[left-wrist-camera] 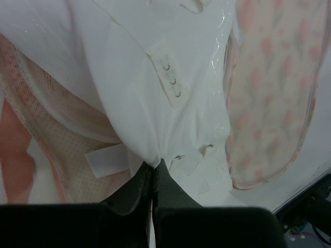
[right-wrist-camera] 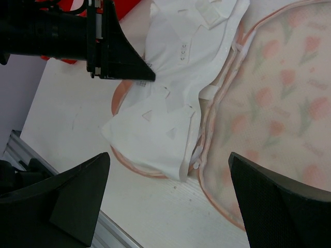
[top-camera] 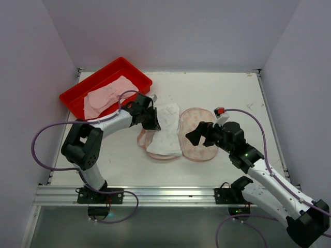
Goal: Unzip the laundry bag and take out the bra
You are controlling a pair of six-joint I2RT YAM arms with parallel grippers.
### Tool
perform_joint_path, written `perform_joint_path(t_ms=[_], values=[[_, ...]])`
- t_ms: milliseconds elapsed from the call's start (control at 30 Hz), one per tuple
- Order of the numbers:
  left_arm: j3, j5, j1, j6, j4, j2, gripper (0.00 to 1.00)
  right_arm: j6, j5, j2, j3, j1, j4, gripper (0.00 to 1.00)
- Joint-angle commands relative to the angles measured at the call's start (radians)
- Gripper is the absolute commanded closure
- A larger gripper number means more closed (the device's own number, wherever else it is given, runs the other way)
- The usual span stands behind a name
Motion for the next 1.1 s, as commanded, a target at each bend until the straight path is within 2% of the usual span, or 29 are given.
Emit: perform_joint_path(t_ms=[0, 333, 467, 567, 633, 767, 833, 933, 1067], values=[[0.046, 0.035, -0.022, 0.016, -0.005, -0.102, 1.0, -0.016, 0.02, -0.008, 0.009, -0.001, 0.032, 0.01], [0.184, 0.026, -0.041, 0.028, -0.011, -0.29, 1.0, -0.038, 0.117, -0.128, 0.064, -0.003, -0.039, 0.01], [0.25, -0.066, -0.027, -0.019, 0.012, -0.342, 1.0, -0.058, 0.157, -0.159, 0.101, -0.001, -0.059, 0.01], [0.276, -0.139, 0.051, -0.1, 0.034, -0.371, 1.0, -0.069, 0.155, -0.156, 0.124, -0.003, -0.065, 0.01], [0.294, -0.127, 0.152, -0.143, 0.051, -0.371, 1.0, -0.069, 0.145, -0.148, 0.132, -0.001, -0.065, 0.01], [0.4, -0.194, 0.289, -0.218, 0.049, -0.356, 1.0, -0.087, 0.128, -0.125, 0.153, -0.001, -0.065, 0.01], [0.425, -0.224, 0.322, -0.244, 0.074, -0.357, 1.0, -0.092, 0.123, -0.111, 0.162, -0.001, -0.065, 0.01], [0.443, -0.342, 0.367, -0.304, 0.121, -0.359, 1.0, -0.098, 0.1, -0.094, 0.167, -0.001, -0.048, 0.01], [0.361, -0.535, 0.401, -0.43, 0.225, -0.374, 1.0, -0.107, 0.073, -0.062, 0.168, -0.003, -0.023, 0.01]])
